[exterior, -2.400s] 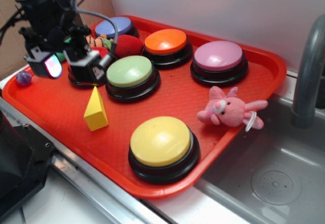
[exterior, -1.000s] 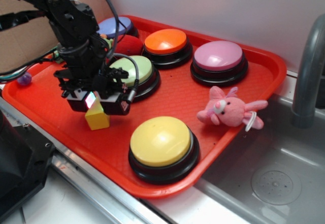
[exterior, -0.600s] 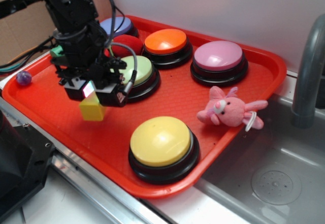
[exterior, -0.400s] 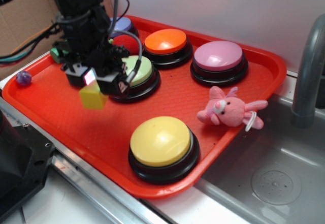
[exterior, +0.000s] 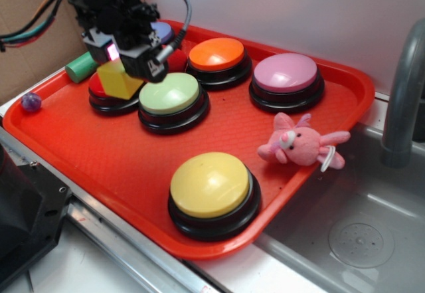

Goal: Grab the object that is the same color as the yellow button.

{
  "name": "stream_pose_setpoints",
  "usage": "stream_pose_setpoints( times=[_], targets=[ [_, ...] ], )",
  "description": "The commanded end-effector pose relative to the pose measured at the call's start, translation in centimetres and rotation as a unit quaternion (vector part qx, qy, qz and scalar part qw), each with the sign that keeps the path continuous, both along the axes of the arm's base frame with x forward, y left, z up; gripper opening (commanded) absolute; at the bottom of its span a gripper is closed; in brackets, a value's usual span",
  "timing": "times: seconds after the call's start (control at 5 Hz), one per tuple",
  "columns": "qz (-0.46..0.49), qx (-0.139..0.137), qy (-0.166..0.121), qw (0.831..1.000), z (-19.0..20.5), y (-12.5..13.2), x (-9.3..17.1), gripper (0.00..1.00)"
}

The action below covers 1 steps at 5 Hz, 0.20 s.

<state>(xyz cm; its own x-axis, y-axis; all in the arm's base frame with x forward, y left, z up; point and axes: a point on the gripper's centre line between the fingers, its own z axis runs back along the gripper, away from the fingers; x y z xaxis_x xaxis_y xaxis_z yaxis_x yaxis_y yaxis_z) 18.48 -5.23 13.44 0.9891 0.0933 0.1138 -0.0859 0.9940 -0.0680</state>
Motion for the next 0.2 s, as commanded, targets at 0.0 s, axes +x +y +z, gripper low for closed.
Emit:
stream_pose_setpoints(
  times=[0.0],
  targets=[
    [-0.006,-0.021,-0.060,0.998,3.98,0.44,0.82,0.00]
  ],
)
